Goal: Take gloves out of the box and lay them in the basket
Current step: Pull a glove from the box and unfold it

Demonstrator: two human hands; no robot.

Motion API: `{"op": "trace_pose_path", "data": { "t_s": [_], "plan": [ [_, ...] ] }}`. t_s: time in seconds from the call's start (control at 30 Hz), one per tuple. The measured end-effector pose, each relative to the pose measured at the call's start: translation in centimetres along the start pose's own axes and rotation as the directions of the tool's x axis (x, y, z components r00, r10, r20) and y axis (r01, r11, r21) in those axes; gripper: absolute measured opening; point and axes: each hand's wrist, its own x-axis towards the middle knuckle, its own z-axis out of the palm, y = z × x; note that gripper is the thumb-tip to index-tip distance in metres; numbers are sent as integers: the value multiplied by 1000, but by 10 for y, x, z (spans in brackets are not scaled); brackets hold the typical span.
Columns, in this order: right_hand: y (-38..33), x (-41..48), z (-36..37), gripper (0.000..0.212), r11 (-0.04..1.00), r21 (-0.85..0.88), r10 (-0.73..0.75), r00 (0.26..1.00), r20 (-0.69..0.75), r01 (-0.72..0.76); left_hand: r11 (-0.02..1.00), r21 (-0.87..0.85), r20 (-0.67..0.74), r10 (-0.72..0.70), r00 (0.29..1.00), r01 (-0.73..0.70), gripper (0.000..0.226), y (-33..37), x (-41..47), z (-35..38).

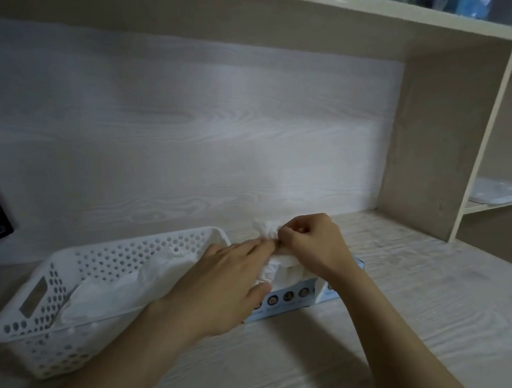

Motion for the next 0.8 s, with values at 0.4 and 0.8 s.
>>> {"op": "trace_pose_path", "data": {
  "t_s": [0.4, 0.8],
  "plan": [
    [7, 9, -2, 15, 972, 85, -172, 914, -368, 217, 998, 54, 124, 13, 992, -20, 49, -11, 4, 8],
    [-17, -6, -12, 10, 798, 278, -226, 695, -683, 534, 1000, 21, 148, -1, 989, -2, 53, -6, 6, 0]
  ]
}}
